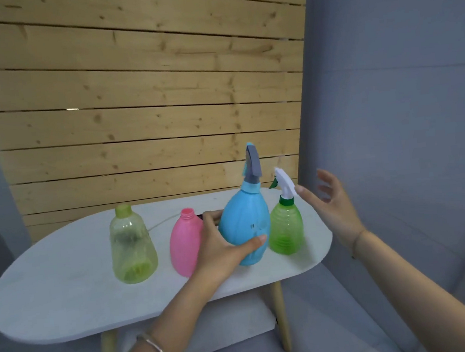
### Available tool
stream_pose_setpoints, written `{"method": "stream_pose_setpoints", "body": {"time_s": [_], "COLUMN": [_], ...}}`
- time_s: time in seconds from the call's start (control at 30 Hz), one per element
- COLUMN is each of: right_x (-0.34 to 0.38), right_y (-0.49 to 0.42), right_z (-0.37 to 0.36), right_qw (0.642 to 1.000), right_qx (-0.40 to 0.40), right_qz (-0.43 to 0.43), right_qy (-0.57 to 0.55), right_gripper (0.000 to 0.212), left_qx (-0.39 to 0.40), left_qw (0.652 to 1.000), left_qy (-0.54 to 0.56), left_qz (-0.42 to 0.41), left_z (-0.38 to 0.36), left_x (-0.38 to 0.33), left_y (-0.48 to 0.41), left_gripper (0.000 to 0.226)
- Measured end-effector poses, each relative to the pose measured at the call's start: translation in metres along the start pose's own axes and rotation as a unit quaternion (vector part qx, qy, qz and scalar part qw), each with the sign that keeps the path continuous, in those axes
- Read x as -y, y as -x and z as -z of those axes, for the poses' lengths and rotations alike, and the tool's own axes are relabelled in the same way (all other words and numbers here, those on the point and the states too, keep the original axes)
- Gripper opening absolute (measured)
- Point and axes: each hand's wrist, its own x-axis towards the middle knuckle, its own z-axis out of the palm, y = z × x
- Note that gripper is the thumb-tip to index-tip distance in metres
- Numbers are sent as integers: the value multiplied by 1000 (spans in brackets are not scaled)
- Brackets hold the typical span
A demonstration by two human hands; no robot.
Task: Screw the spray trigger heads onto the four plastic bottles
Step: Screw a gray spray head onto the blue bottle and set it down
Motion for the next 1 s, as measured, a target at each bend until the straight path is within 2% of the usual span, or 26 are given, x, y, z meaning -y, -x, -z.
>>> {"method": "stream_pose_setpoints", "body": {"time_s": [0.07,0.13,0.3,0.43,0.53,0.7,1.0], "right_x": [-29,-53,-90,-103,-107,-113,-111], "right_y": [-2,-3,-10,-21,-27,-33,-33], "right_z": [5,6,7,0,-8,-19,-21], "right_qw": [996,991,975,973,974,975,977], "right_qx": [32,72,162,178,190,204,200], "right_qz": [-74,-106,-131,-120,-103,-79,-76], "right_qy": [24,46,75,83,71,22,22], "right_gripper": [68,79,97,106,105,79,76], "left_qx": [-14,-30,-52,-32,-1,12,8], "left_qw": [1000,999,996,995,997,997,995], "left_qy": [-20,-36,-63,-78,-62,-70,-93], "left_qz": [4,11,47,53,40,40,47], "left_z": [-15,-25,-40,-43,-40,-38,-42], "left_x": [17,33,64,78,81,83,82], "left_y": [-4,-10,-30,-46,-53,-56,-53], "left_gripper": [73,76,80,82,87,85,87]}}
